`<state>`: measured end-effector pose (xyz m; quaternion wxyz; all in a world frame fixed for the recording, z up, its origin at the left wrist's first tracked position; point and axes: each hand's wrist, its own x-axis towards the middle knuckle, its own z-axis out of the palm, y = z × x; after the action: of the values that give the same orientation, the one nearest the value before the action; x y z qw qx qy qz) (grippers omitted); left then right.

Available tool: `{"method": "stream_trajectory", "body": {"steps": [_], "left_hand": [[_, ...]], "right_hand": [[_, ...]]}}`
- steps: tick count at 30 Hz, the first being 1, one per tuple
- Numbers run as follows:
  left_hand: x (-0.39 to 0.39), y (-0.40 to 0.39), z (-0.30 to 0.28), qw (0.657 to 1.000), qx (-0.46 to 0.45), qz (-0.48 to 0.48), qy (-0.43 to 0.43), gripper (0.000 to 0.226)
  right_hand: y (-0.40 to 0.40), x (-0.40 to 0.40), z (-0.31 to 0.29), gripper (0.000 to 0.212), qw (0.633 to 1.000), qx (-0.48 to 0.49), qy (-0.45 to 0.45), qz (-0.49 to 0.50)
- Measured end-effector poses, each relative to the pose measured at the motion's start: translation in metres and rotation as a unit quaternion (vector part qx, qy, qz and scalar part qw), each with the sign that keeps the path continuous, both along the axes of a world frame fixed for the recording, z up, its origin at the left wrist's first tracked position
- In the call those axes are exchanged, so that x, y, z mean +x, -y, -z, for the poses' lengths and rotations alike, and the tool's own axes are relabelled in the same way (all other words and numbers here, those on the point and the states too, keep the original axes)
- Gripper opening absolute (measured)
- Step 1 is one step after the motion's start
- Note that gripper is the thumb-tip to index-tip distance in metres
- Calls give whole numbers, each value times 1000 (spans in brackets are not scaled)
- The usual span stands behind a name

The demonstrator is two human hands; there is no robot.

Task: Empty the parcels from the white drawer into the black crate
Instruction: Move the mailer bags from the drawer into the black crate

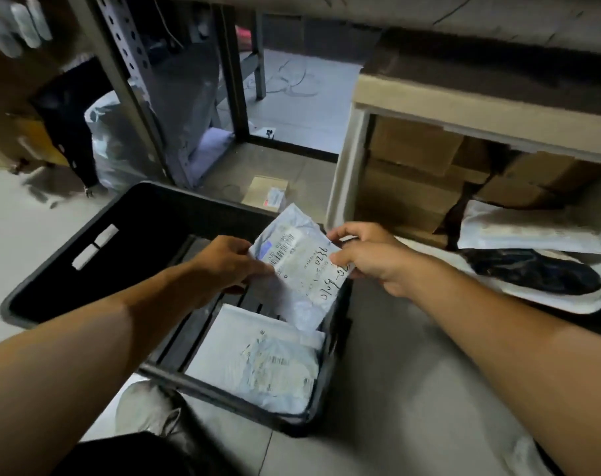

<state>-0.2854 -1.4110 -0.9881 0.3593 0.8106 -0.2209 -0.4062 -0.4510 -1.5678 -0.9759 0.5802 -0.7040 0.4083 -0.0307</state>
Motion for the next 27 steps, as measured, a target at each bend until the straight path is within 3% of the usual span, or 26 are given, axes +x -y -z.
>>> {"method": "stream_trajectory", "body": {"steps": [6, 11, 18, 23, 27], "left_hand": [[38, -44, 75, 987, 122, 101, -16, 15], [47, -54, 126, 954, 220, 183, -88, 18], [27, -43, 183, 921, 270, 251, -125, 26], [21, -46, 197, 896, 296, 296, -149, 22], [20, -43, 202, 889, 300, 306, -161, 19]], "right_hand": [[-30, 60, 69, 26, 979, -74, -126, -140], [-43, 86, 121, 31, 940, -117, -207, -244], [-45, 90, 173, 39, 870, -146, -297, -365], [-38, 75, 191, 41, 816, -104, -355, -445], [-31, 71, 193, 18, 757, -136, -395, -502]]}}
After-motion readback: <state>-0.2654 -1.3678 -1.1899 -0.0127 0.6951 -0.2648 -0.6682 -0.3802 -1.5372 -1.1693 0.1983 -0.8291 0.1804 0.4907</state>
